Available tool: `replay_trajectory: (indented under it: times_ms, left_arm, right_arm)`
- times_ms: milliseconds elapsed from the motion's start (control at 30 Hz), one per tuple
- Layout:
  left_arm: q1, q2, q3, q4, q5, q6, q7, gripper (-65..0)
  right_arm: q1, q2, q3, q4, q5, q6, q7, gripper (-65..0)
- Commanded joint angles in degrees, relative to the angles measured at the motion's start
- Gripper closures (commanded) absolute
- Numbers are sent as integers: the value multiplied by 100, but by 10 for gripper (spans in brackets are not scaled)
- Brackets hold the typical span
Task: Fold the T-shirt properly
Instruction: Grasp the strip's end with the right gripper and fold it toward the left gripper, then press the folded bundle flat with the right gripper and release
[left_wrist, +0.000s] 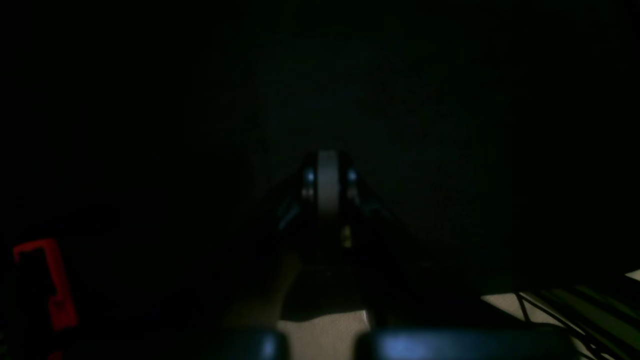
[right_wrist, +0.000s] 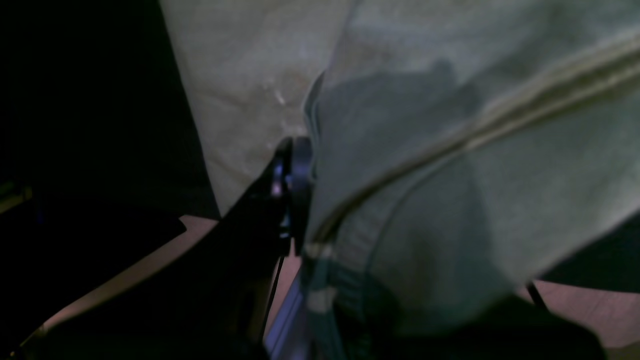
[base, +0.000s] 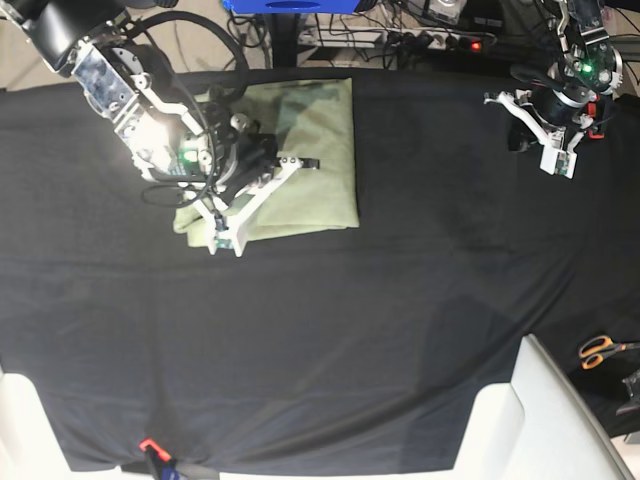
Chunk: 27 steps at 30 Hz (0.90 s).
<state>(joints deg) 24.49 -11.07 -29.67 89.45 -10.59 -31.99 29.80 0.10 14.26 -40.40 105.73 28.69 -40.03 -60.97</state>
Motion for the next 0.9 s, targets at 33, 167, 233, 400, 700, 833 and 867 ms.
replay_trajectory:
  times_ms: [33, 167, 233, 400, 700, 833, 867]
  left_arm:
    - [8, -75, -26, 79, -62, -32, -92, 0]
    - [8, -75, -70, 79, -62, -32, -92, 0]
    - [8, -75, -70, 79, -62, -32, -92, 0]
    - [17, -75, -70, 79, -62, -32, -92, 0]
    - [26, -84, -70, 79, -62, -32, -101, 0]
    - [8, -84, -70, 79, -62, -32, -101, 0]
    - [8, -84, -70, 79, -62, -32, -101, 0]
  right_arm:
    - [74, 2, 9, -28, 19, 3, 44, 0]
    - [91, 11, 9, -283, 19, 3, 79, 0]
    - [91, 11, 9, -274, 10, 3, 79, 0]
    - [206, 46, 9, -274, -262, 3, 44, 0]
    - [170, 20, 18, -283, -684, 3, 35, 0]
    - [153, -77, 18, -283, -667, 3, 35, 0]
    - [153, -112, 18, -292, -667, 3, 35, 0]
